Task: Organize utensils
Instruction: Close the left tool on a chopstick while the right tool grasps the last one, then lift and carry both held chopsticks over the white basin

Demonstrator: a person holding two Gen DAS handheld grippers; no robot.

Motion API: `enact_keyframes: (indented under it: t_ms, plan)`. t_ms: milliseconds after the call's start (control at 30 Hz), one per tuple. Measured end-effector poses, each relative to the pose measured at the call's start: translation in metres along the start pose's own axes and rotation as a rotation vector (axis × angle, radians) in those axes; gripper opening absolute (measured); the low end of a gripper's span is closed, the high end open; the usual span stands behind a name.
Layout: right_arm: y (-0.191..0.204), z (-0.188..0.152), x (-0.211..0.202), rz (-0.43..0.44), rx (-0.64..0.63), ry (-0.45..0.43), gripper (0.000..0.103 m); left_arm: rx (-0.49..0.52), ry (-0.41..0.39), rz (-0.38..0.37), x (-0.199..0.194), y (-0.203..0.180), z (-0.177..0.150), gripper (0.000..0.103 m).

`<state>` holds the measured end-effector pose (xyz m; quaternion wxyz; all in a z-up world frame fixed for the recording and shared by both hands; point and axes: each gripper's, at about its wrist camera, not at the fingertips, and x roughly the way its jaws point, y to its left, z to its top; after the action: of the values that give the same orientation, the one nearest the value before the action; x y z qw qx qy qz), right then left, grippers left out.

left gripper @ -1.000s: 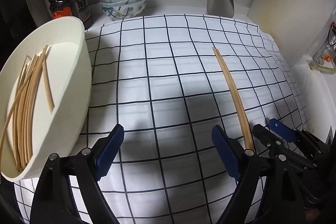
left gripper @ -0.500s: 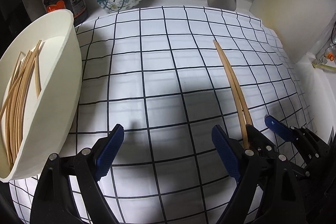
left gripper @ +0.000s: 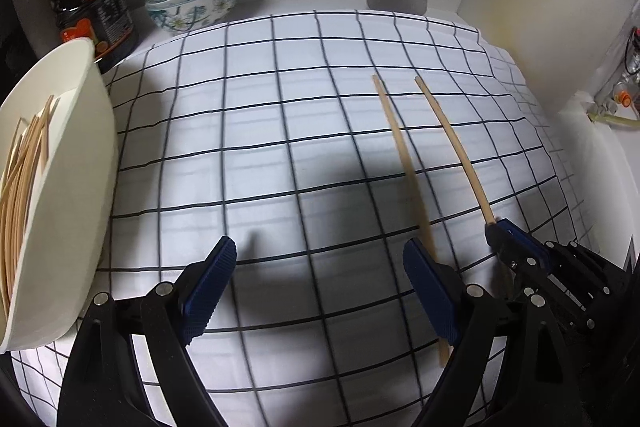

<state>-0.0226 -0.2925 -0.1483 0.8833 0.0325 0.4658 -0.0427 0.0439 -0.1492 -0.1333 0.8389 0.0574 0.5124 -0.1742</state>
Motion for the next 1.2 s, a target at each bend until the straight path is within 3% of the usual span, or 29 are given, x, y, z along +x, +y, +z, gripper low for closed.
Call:
enact_keyframes:
  t_ms: [433,633,700,800,867,933,1200]
  plan:
    - [-0.036,-0.011,-0.01,-0.036,0.072,-0.013,0.006,0.053,0.011,0.012,0.025,-0.041,0.007,0.084]
    - [-0.045,-0.014,-0.012,-0.041,0.084,-0.02,0.006,0.103,-0.003,0.051,0.029,-0.056,0.004,0.082]
    - [-0.045,-0.015,-0.012,-0.041,0.082,-0.021,0.006,0.111,-0.015,0.047,0.028,-0.06,0.004,0.075]
    - [-0.045,-0.014,-0.012,-0.04,0.084,-0.02,0.006,0.145,-0.031,0.031,0.025,-0.069,0.002,0.052]
    - [-0.045,-0.014,-0.012,-0.039,0.085,-0.018,0.006,0.171,-0.037,0.016,0.023,-0.077,0.0,0.028]
    - [-0.045,-0.014,-0.012,-0.038,0.087,-0.016,0.006,0.185,-0.037,0.008,0.022,-0.081,-0.001,0.011]
    - [-0.043,-0.011,-0.022,-0.01,0.1,-0.021,0.006,0.135,-0.006,-0.016,0.013,-0.067,-0.003,0.007]
